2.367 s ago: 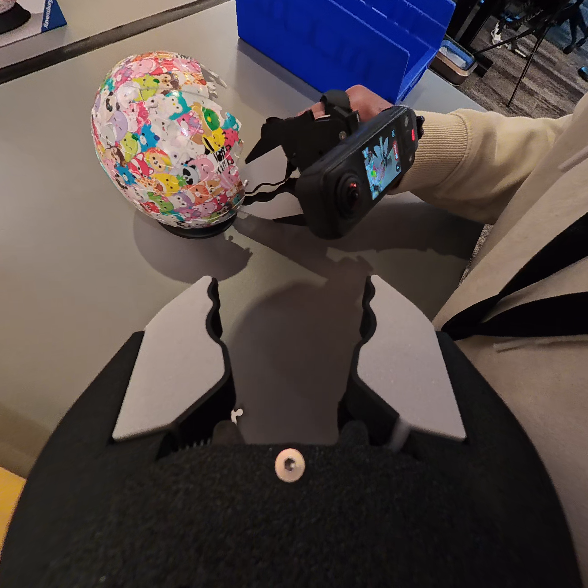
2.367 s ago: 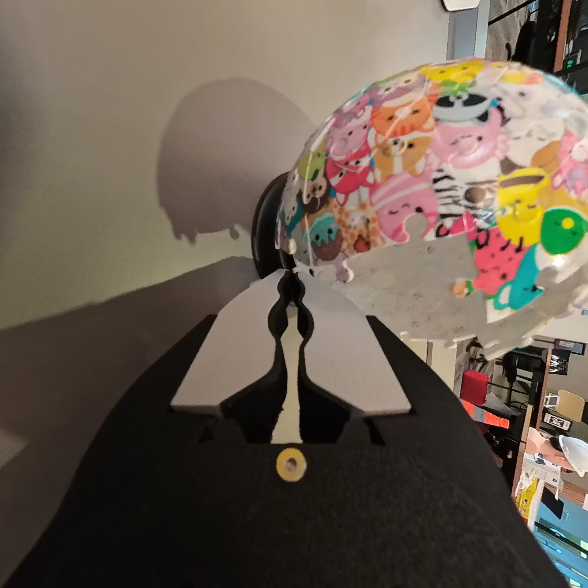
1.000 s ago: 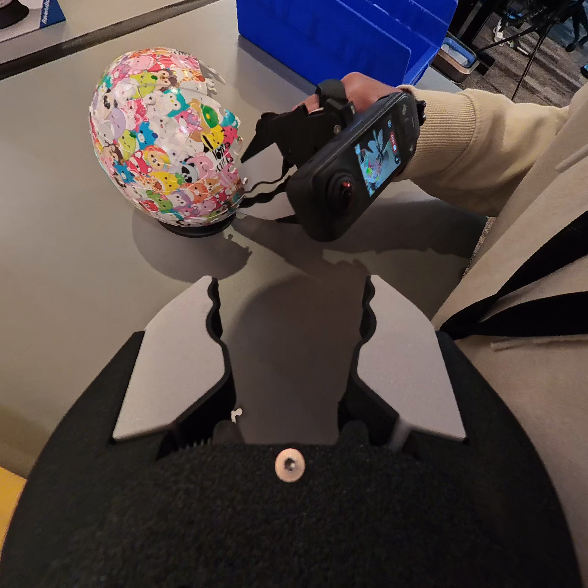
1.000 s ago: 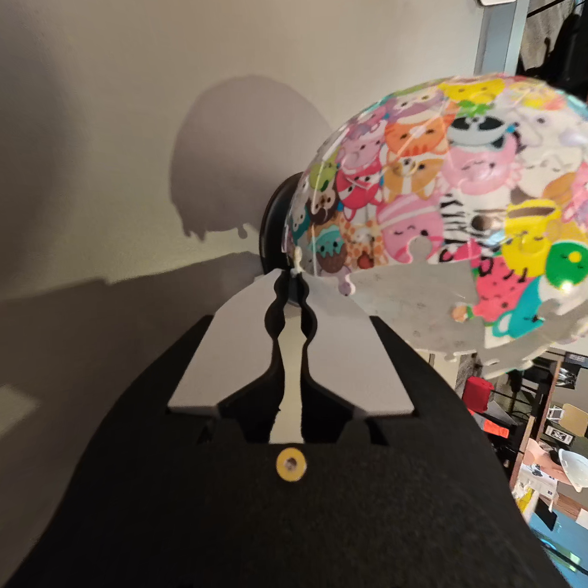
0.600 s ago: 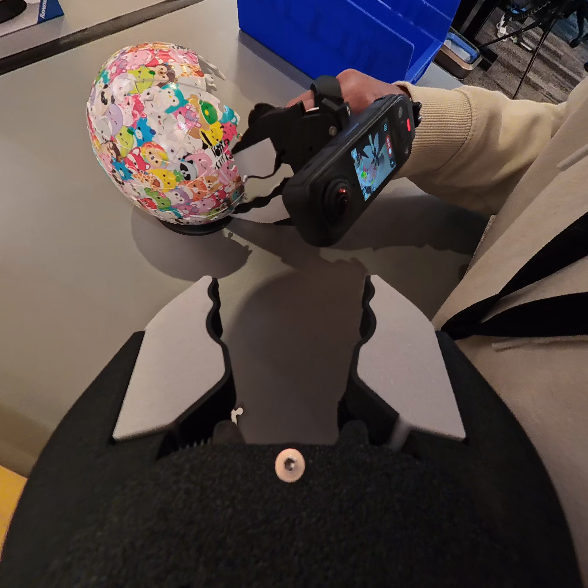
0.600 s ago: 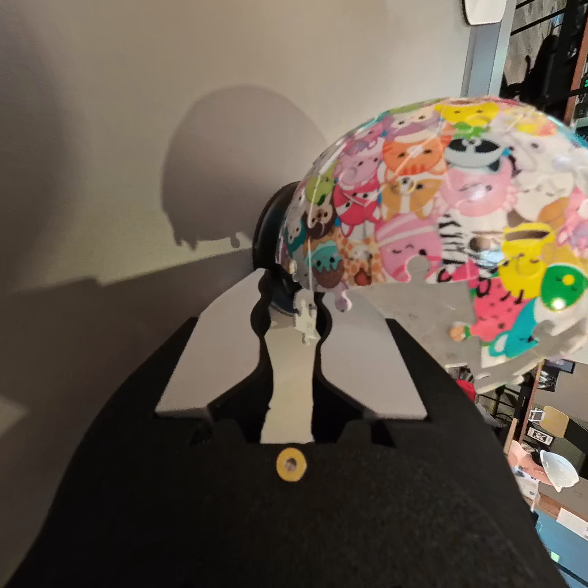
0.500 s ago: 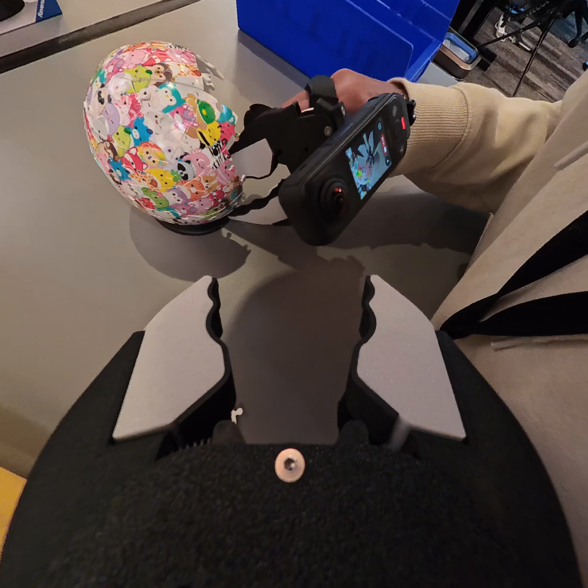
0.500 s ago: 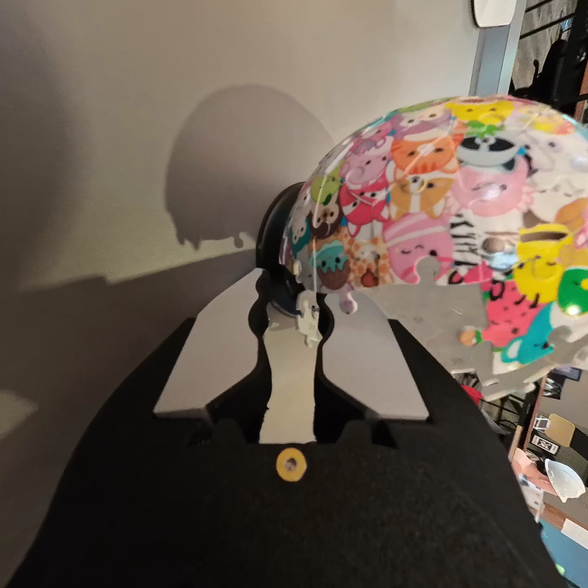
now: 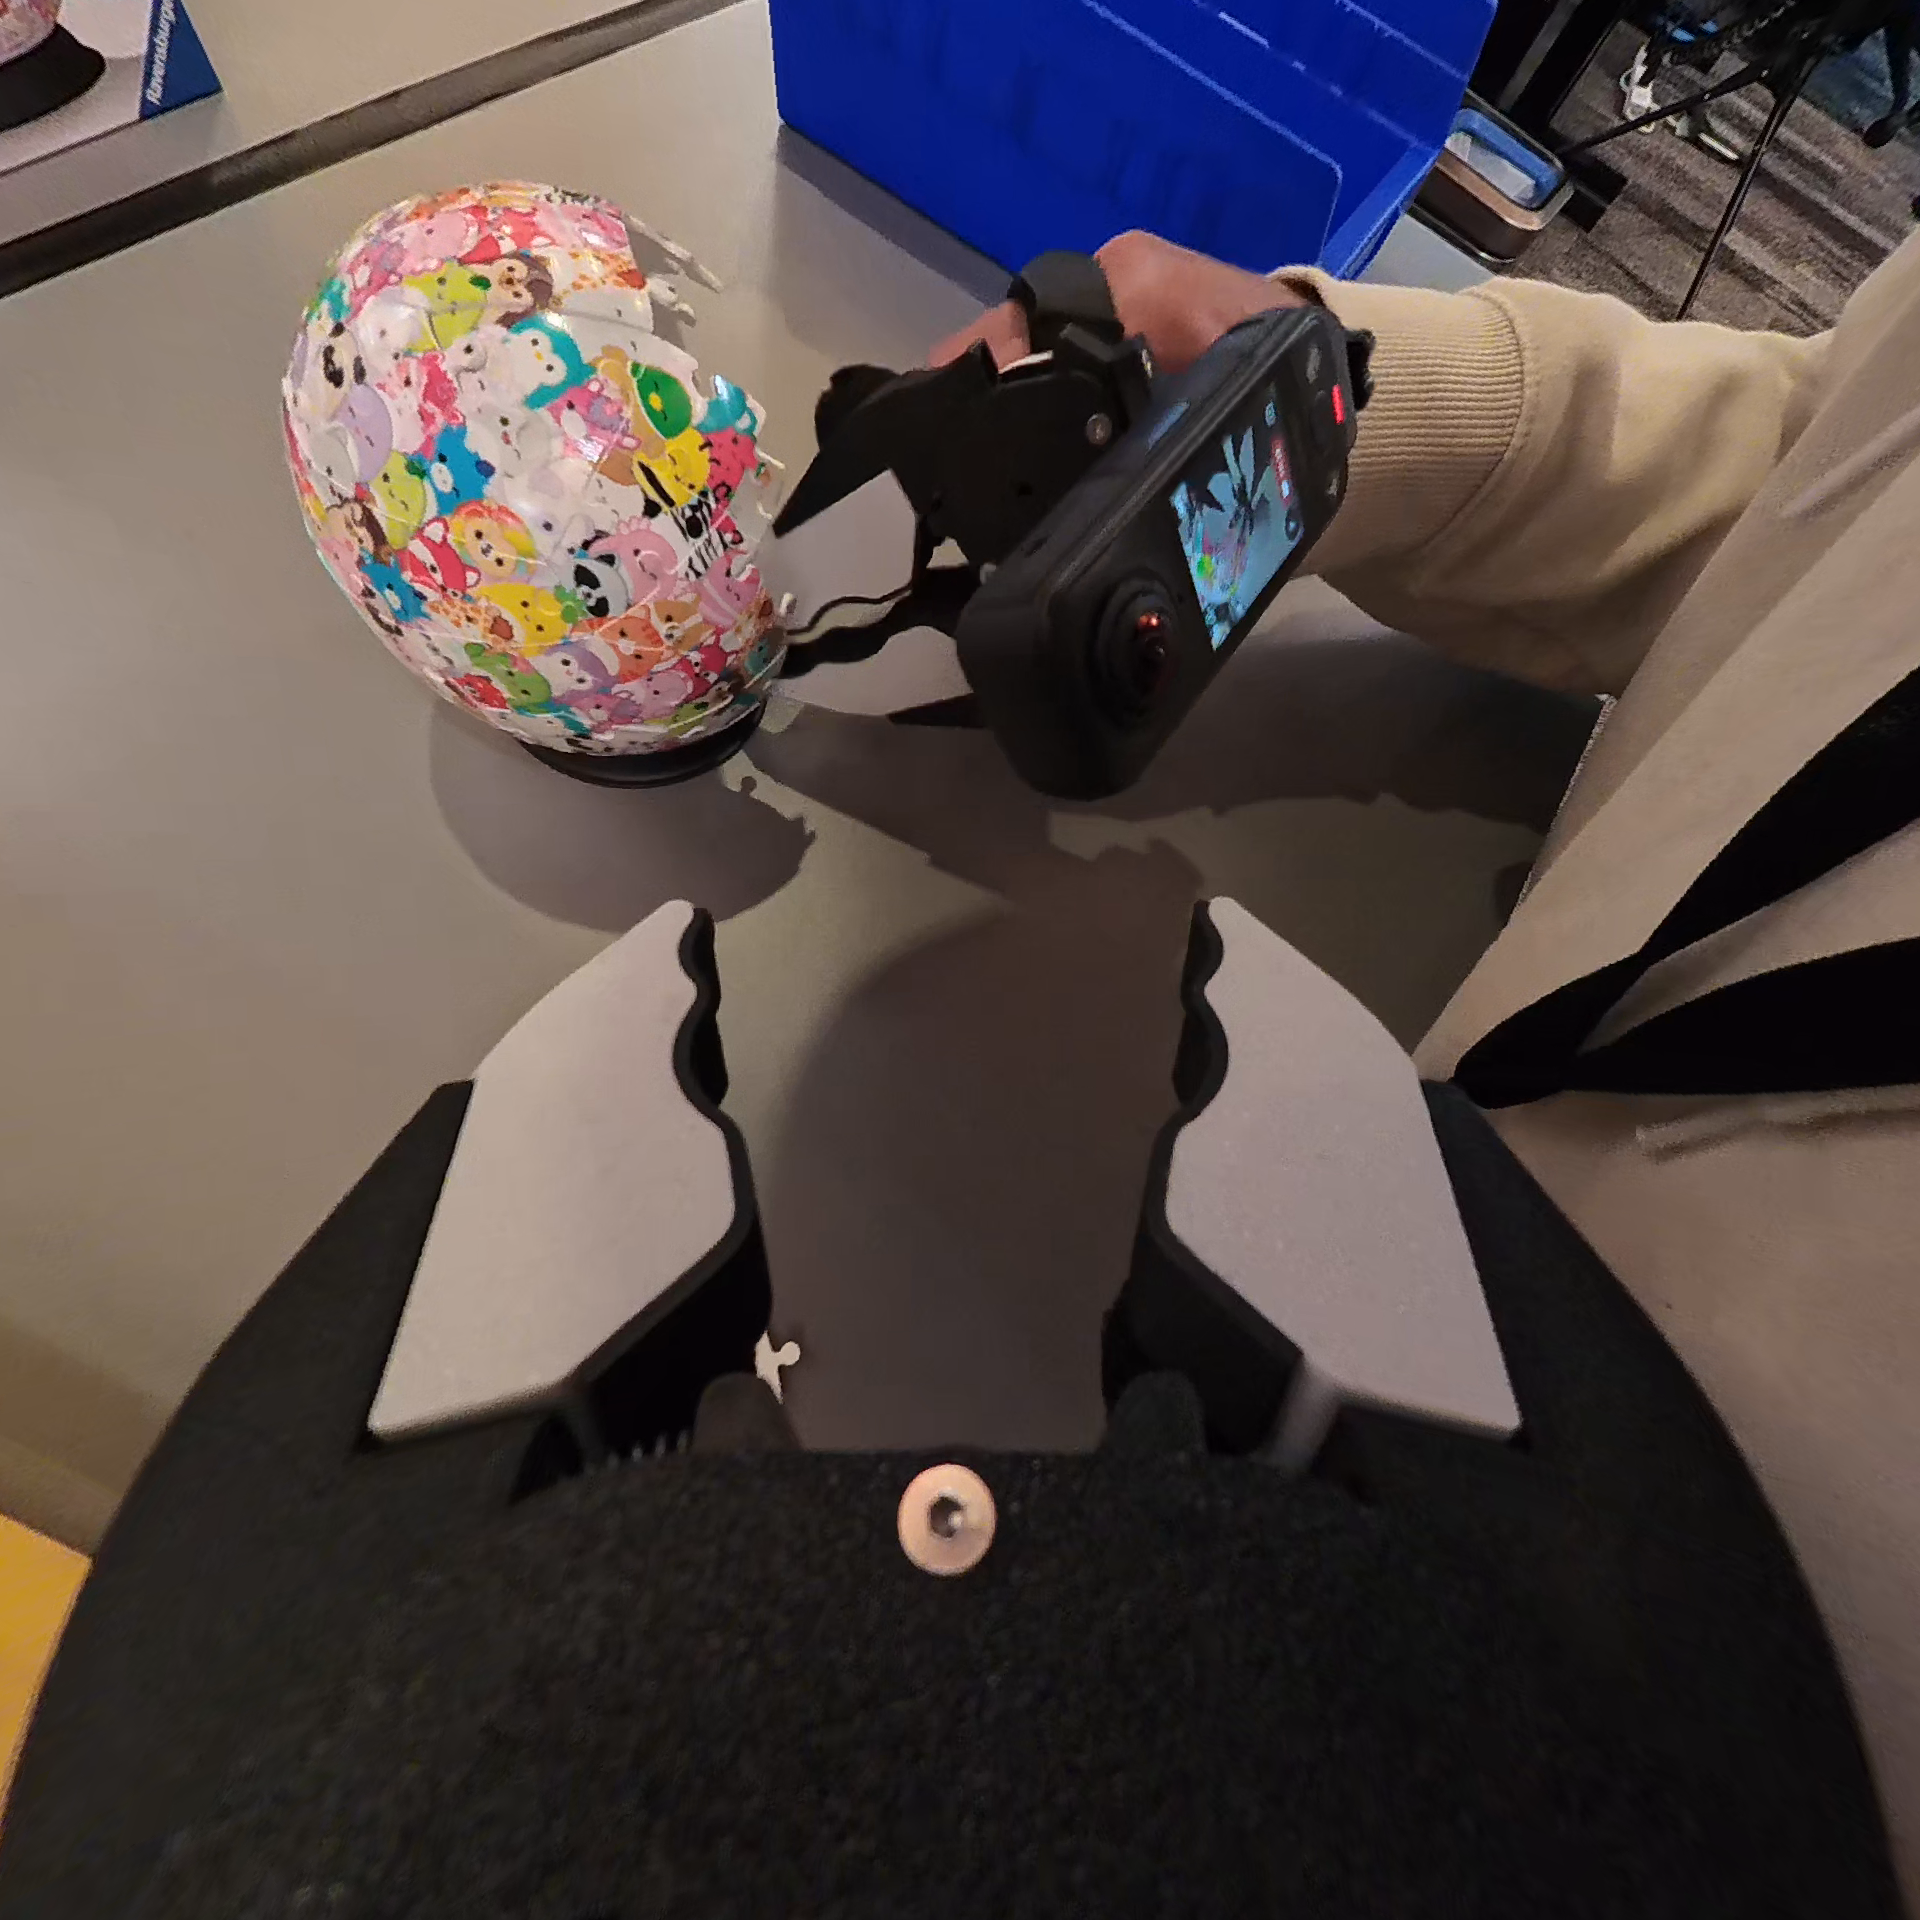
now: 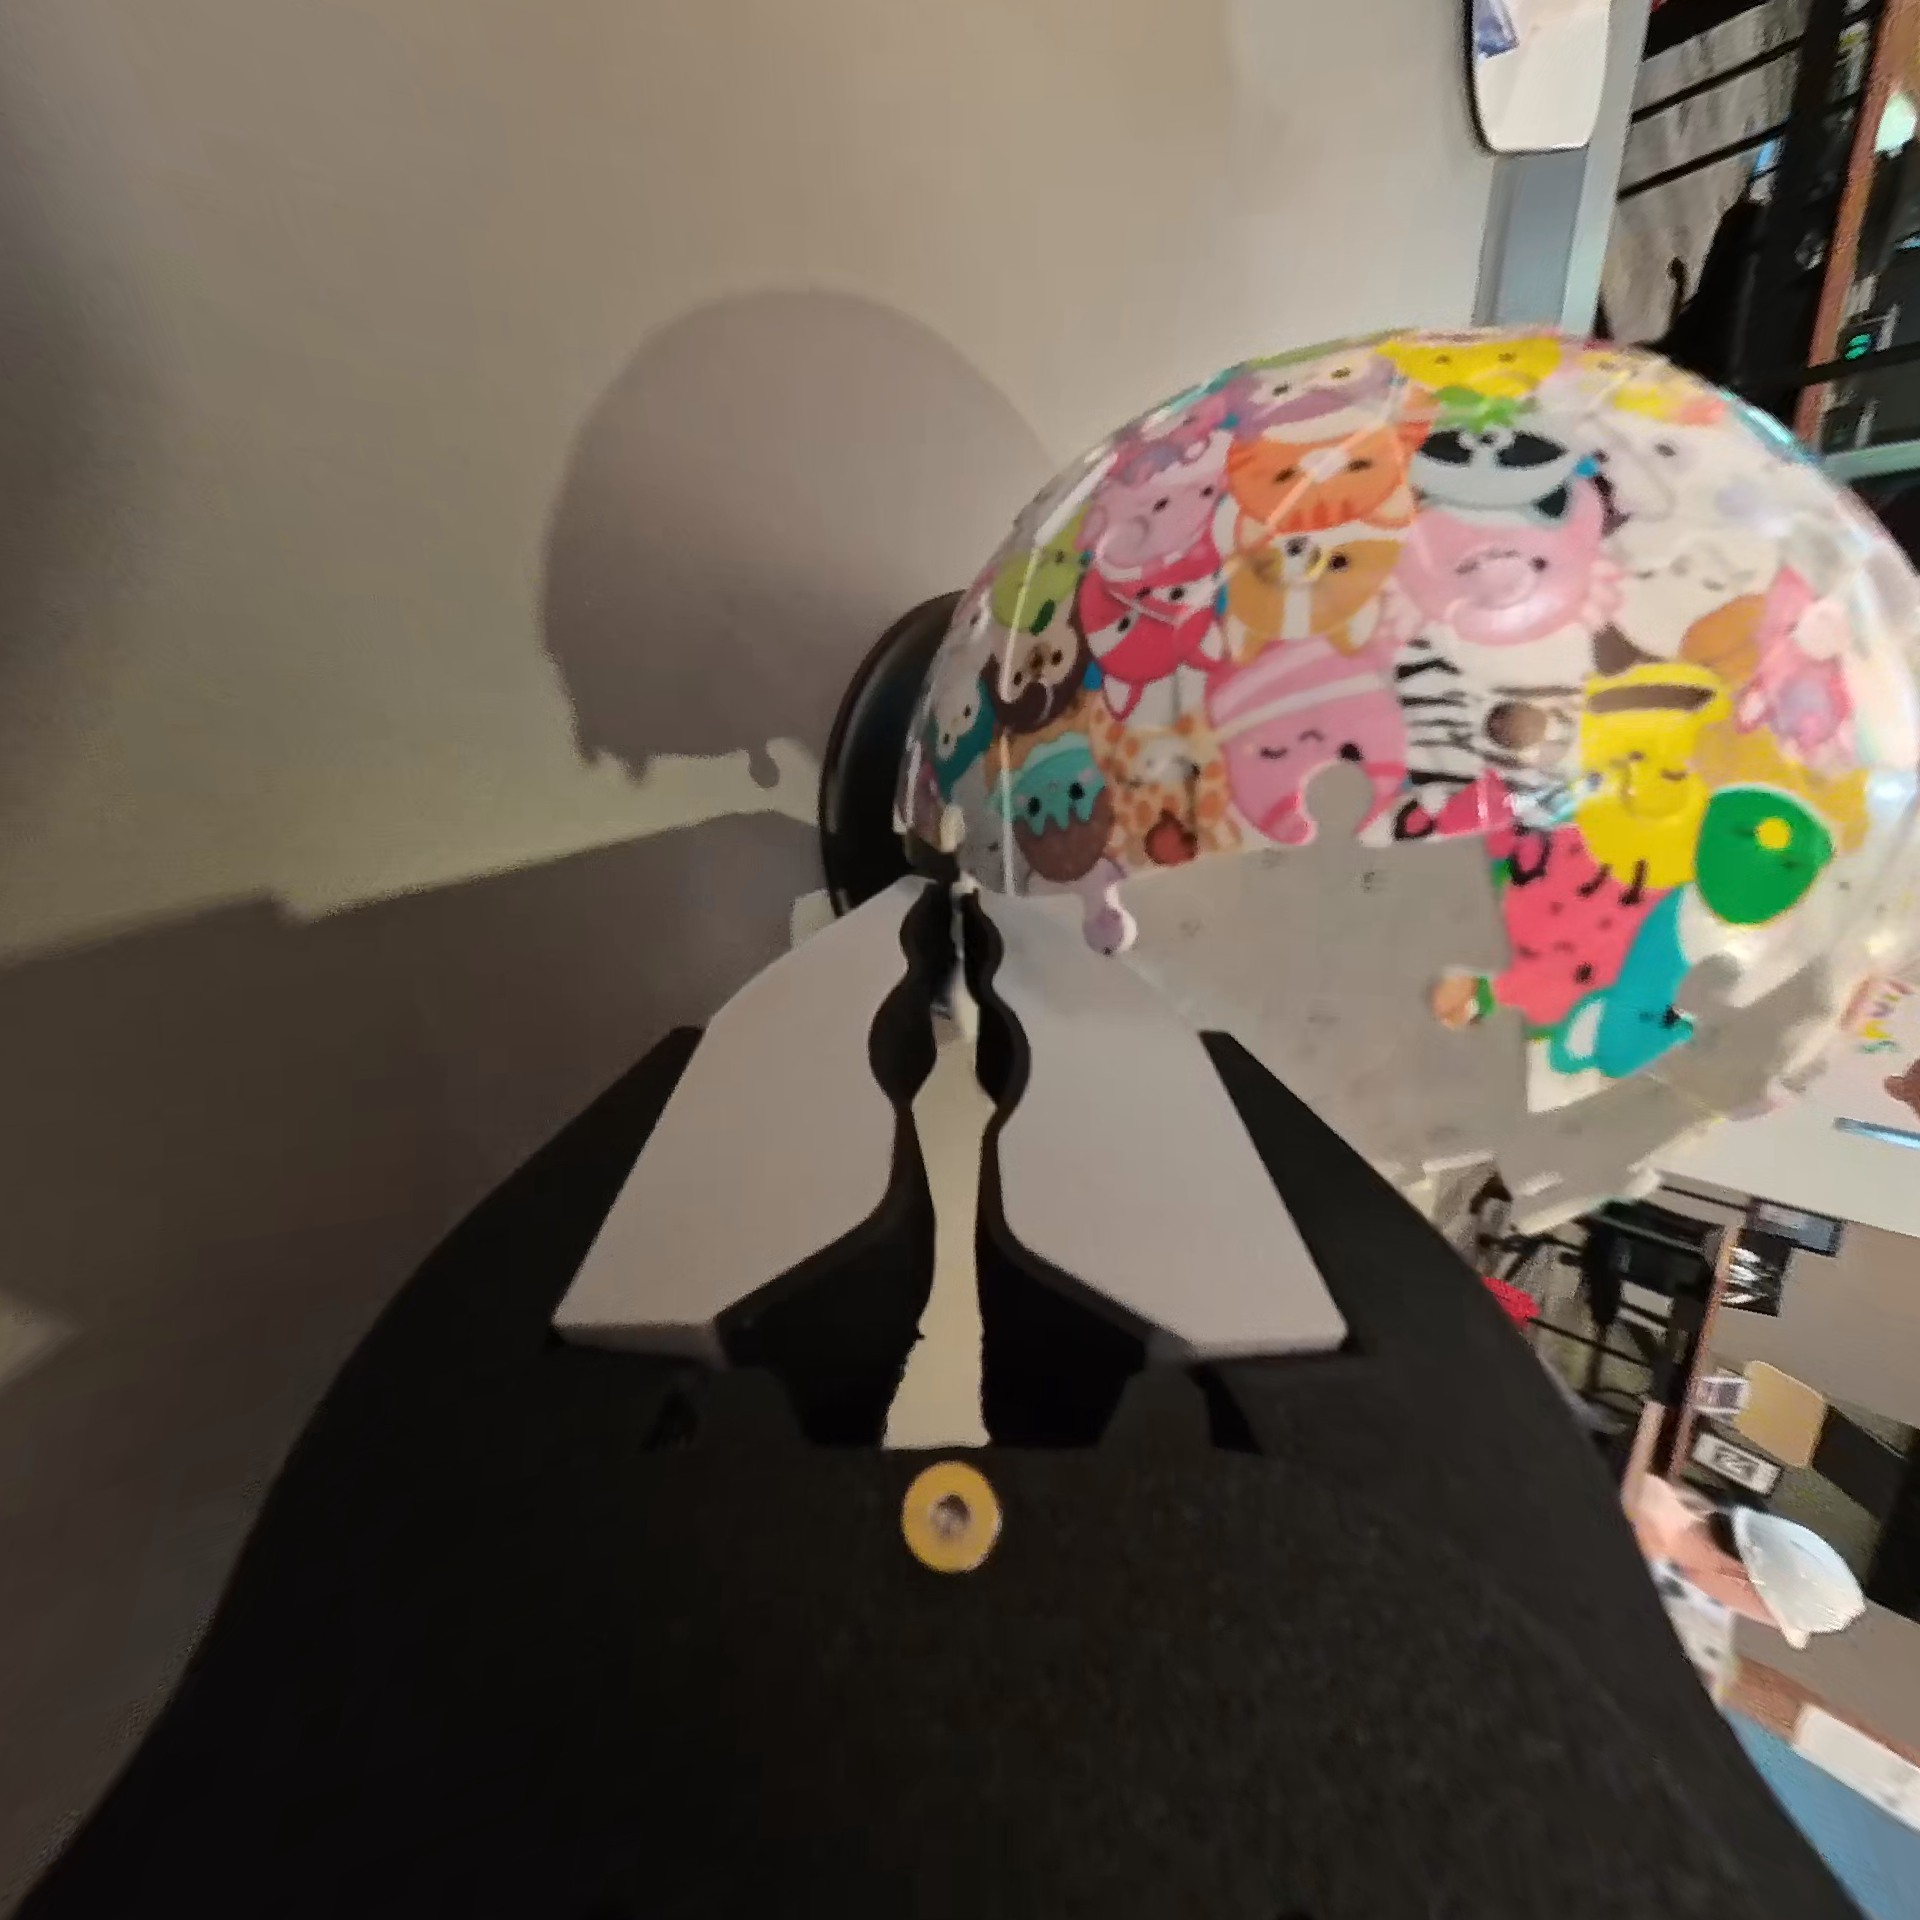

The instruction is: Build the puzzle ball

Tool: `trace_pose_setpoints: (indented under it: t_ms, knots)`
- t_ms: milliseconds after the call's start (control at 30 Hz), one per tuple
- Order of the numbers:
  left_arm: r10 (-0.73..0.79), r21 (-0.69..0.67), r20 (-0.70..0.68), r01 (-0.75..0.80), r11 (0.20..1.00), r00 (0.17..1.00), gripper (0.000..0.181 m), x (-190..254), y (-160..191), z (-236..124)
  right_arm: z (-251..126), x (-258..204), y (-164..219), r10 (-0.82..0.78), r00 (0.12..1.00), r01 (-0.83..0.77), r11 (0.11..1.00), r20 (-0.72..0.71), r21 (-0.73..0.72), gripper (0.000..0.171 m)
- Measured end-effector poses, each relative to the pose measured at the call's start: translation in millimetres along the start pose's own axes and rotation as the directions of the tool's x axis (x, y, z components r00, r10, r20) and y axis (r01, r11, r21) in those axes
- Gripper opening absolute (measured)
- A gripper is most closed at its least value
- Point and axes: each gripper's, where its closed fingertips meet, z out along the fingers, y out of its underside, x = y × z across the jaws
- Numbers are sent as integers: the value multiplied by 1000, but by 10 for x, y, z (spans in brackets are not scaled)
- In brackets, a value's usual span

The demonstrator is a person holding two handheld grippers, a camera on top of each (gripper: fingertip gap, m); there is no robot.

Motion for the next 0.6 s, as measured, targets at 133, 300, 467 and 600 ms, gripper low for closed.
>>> trace_pose_setpoints:
  t_ms: [133, 300, 467, 600]
  knots:
    - [7, 2, 1, -7, 1000, 1000, 85, 12, -7, -11, 1, -9, 55, -66, 998, 66, 998, 5, -2, 2]
    - [5, 7, 6, -5, 1000, 1000, 85, 19, -8, -21, -19, 9, -34, -243, 969, 246, 965, -49, 86, 2]
    - [3, 8, 10, -3, 1000, 1000, 85, 23, -8, -17, 16, -8, 18, -303, 953, 303, 949, -15, 89, 2]
    - [5, 7, 11, -5, 1000, 1000, 85, 21, -13, -12, -1, -17, 44, -357, 934, 352, 930, 31, 109, 2]
